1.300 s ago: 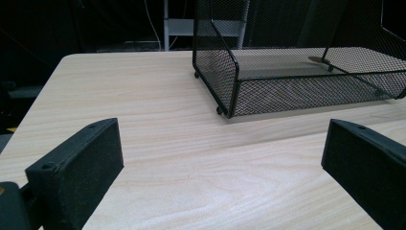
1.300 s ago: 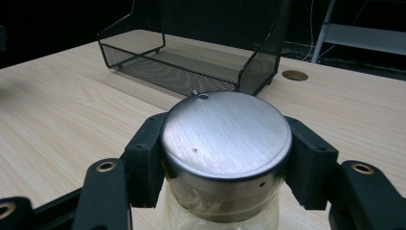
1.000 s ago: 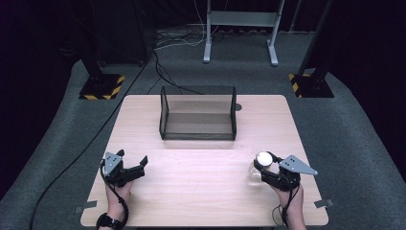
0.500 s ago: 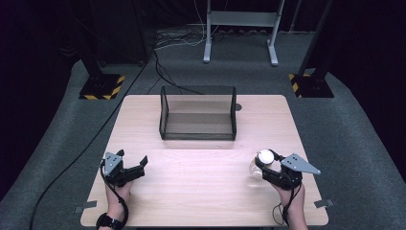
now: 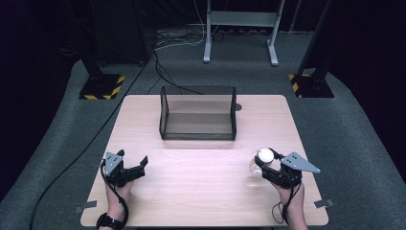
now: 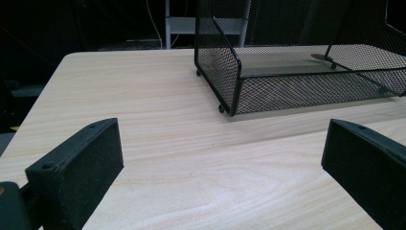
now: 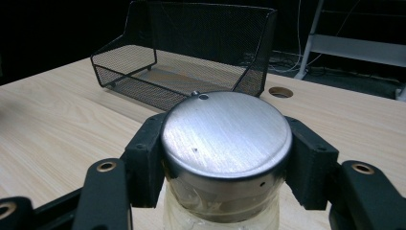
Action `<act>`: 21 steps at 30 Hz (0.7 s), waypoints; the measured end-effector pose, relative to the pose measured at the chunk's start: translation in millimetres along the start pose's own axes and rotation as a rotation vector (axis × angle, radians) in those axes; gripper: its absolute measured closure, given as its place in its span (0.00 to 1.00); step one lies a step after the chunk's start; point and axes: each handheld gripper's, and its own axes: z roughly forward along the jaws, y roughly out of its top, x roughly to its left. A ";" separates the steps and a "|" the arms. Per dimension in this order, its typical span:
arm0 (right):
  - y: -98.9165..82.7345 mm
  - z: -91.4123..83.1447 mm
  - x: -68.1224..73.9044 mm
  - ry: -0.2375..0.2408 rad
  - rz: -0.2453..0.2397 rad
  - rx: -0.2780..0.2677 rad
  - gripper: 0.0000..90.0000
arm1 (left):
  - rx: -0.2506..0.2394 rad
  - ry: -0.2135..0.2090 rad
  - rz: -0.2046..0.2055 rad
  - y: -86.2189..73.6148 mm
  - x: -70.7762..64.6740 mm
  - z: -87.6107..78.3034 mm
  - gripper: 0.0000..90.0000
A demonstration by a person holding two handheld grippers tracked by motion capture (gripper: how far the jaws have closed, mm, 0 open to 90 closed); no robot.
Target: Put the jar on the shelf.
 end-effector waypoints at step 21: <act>20.5 30.3 8.4 -0.040 -0.010 0.012 0.43 | 0.004 -0.002 0.002 1.0 1.1 2.7 0.00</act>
